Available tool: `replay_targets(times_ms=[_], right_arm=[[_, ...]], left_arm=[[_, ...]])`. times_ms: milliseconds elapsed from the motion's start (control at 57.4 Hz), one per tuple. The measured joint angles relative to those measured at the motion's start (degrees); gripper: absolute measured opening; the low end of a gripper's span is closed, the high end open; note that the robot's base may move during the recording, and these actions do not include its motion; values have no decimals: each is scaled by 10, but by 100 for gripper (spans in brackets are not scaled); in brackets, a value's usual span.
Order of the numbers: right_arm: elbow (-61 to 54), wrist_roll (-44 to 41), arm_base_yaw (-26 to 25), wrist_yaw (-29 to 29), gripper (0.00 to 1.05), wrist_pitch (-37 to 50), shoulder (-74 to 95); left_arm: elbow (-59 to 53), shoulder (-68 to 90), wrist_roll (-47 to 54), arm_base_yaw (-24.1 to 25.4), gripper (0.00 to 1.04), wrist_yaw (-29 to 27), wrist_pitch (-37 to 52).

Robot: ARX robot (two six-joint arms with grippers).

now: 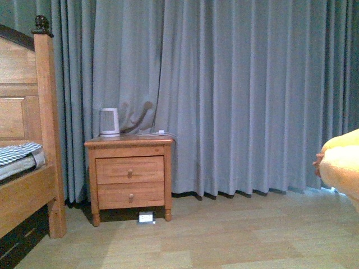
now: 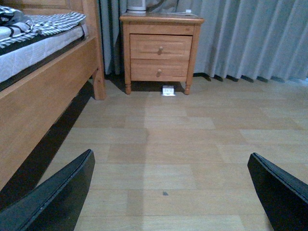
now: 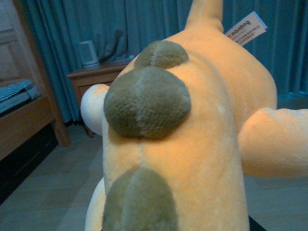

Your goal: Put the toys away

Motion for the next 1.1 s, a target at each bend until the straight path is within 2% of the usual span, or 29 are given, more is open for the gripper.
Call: replay_targets(times_ms=[1097], right_arm=[[-1, 0, 2, -2, 17, 0, 0]], left_arm=[[0, 0, 0, 0, 99, -1, 0]])
